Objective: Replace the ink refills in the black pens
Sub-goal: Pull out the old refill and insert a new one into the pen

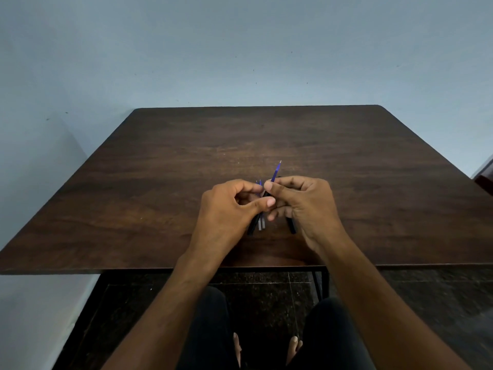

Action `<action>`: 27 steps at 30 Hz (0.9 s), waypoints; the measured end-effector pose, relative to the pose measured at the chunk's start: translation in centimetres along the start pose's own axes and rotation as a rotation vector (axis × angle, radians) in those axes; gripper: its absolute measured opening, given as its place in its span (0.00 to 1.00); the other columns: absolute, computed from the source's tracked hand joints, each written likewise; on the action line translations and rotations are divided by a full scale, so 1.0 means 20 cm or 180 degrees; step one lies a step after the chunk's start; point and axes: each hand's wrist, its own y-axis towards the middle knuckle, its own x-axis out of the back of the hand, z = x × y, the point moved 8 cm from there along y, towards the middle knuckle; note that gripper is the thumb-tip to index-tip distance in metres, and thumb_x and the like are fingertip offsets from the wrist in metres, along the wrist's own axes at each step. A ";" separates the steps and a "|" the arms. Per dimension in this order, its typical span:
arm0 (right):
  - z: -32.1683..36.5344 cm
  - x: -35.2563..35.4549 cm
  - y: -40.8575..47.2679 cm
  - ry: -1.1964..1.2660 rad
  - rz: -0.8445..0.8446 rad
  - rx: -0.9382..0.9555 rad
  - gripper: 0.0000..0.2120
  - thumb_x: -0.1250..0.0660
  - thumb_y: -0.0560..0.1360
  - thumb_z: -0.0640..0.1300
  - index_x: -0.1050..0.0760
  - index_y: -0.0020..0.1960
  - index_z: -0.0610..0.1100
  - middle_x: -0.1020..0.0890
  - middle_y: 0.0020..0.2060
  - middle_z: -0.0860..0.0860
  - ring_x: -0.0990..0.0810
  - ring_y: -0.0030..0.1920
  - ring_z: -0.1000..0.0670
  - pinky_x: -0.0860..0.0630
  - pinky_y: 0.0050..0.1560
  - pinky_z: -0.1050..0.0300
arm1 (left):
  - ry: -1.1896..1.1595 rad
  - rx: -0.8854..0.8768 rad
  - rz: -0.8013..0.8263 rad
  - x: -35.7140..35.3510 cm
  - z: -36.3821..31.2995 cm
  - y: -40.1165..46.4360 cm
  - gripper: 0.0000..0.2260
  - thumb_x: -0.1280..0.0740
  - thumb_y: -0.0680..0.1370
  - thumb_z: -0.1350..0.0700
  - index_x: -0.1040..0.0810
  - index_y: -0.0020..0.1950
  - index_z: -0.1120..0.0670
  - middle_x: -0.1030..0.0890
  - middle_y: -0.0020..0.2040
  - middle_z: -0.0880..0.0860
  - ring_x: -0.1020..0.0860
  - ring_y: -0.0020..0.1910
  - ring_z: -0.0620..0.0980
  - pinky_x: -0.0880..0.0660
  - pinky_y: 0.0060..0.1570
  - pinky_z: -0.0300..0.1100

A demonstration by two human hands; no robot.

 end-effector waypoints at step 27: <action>0.22 0.27 0.06 0.0094 -0.0620 0.0215 0.08 0.28 0.77 0.39 0.18 0.45 0.33 0.12 0.42 0.38 0.15 0.33 0.45 0.19 0.31 0.56 | 0.0463 -0.0235 -0.0230 -0.01 0.00 0.02 0.08 0.22 0.72 0.54 0.13 0.50 0.48 0.16 0.42 0.41 0.20 0.44 0.37 0.27 0.46 0.25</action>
